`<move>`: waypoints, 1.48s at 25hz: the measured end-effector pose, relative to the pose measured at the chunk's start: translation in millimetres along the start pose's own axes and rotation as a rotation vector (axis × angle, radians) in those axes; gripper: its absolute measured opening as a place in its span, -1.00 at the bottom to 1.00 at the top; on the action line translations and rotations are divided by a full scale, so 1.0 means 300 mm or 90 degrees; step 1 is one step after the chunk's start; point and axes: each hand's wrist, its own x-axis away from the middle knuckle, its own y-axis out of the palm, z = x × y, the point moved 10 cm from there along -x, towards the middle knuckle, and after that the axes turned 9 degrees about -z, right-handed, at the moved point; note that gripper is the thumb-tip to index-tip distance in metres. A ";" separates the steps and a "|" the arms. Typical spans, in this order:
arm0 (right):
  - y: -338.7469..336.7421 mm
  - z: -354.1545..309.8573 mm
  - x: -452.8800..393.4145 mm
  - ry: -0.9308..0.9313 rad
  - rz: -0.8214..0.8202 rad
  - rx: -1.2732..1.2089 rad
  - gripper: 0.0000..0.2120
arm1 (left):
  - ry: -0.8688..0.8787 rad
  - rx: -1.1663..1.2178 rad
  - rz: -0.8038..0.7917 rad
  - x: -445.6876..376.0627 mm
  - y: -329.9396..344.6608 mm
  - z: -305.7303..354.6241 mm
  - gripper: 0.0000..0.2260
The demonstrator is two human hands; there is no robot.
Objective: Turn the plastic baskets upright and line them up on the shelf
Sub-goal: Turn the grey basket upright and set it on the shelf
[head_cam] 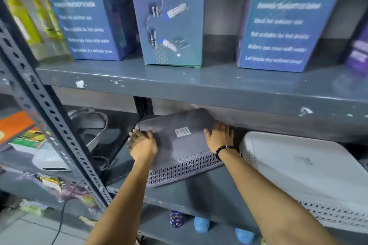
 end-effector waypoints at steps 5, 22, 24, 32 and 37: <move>0.033 0.061 -0.063 0.187 -0.064 -0.168 -0.35 | -0.164 0.105 -0.064 -0.069 0.048 -0.101 -0.42; 0.069 0.280 0.336 0.259 0.003 -0.865 -0.40 | -0.096 0.780 -0.126 0.152 -0.057 -0.275 -0.58; 0.100 0.282 0.348 0.268 -0.043 -0.816 -0.59 | -0.120 0.754 -0.178 0.149 -0.039 -0.307 -0.59; 0.134 0.261 0.361 0.280 -0.063 -0.603 -0.55 | -0.154 0.603 -0.194 0.098 0.009 -0.384 -0.60; 0.142 0.267 0.349 0.282 -0.045 -0.600 -0.54 | -0.151 0.556 -0.174 0.070 0.001 -0.394 -0.60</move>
